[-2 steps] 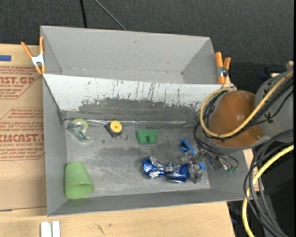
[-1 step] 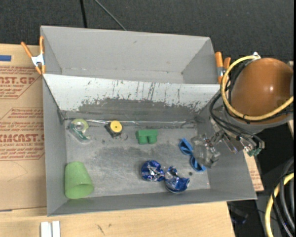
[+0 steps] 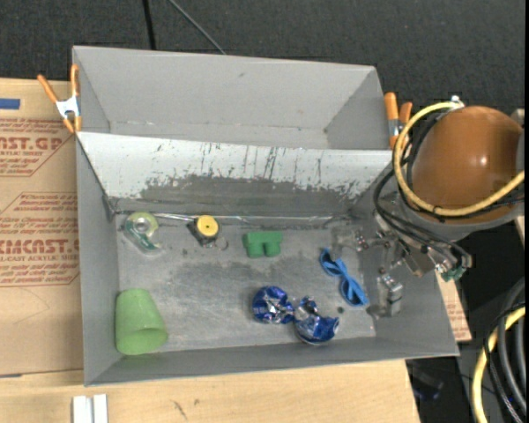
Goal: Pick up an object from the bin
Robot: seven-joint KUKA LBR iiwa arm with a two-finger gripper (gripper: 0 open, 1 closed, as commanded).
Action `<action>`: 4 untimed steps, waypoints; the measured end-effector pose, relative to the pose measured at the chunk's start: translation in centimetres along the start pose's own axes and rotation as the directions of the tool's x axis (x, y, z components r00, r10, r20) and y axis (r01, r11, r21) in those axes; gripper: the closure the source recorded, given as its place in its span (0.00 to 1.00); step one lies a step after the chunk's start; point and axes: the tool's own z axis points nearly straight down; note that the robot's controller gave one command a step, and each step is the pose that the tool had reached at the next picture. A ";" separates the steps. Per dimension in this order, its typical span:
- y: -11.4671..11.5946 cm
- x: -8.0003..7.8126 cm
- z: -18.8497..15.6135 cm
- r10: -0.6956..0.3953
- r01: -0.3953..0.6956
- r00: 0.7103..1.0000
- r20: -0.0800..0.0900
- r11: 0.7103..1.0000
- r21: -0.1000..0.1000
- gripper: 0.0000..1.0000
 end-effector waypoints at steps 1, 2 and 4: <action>8.3 -7.1 10.5 -0.155 0.155 0.988 -0.003 0.988 -0.006 0.00; 10.0 -3.7 13.6 -0.182 0.182 0.983 0.007 0.983 0.003 0.00; 9.1 -6.1 13.6 -0.426 0.426 0.905 -0.002 0.905 -0.002 1.00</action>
Offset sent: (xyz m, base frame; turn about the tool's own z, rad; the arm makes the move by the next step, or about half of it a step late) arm 0.0347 0.0987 -0.1006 -0.1481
